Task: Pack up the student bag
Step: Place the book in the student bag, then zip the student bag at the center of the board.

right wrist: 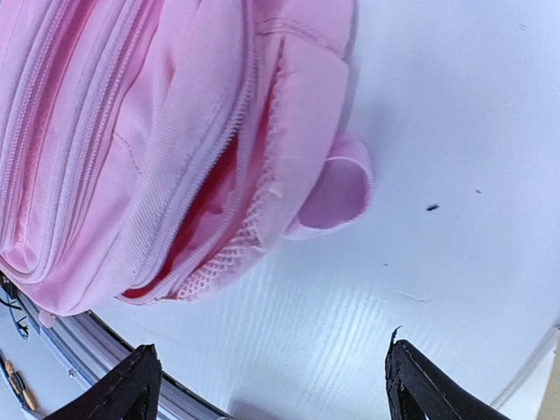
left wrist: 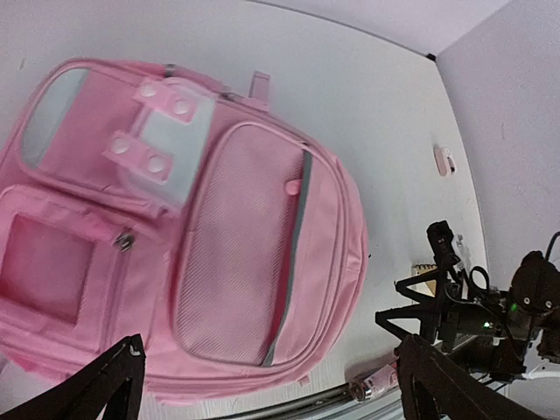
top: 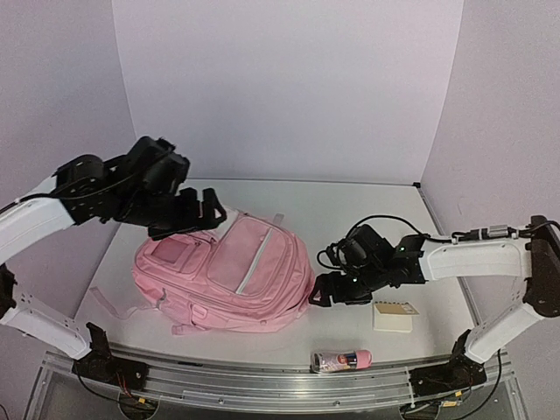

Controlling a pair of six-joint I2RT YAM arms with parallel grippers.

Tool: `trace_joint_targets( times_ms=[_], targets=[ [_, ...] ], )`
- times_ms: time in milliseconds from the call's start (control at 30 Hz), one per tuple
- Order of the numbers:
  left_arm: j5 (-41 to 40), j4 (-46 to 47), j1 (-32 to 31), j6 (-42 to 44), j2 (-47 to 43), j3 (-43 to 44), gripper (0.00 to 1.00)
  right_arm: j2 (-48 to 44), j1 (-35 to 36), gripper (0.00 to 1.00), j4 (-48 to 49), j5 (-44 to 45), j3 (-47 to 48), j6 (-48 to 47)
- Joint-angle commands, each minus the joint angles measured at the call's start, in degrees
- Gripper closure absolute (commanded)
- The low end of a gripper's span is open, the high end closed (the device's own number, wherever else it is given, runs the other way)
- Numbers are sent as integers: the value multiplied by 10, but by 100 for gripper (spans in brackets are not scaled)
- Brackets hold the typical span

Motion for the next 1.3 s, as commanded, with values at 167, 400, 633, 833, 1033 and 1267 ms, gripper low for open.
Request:
trace_joint_targets(
  times_ms=[167,400,633,833,1033,1267],
  targets=[
    [-73,-155,1,-264,-228,-207,0,131,5,34,70,-57,71,17],
    [-54,-109,1,-263,-234,-268,1,214,-18,73,72,27,123,39],
    [-22,-30,1,-182,-207,-279,1,282,-79,100,73,63,190,28],
    [61,34,0,-66,-166,-286,2,336,-155,100,60,33,269,-3],
    [53,7,-71,-33,-71,-260,5,385,-199,100,42,-33,349,-22],
    [-74,-148,-196,-58,119,-109,6,392,-218,100,14,-71,403,-52]
  ],
)
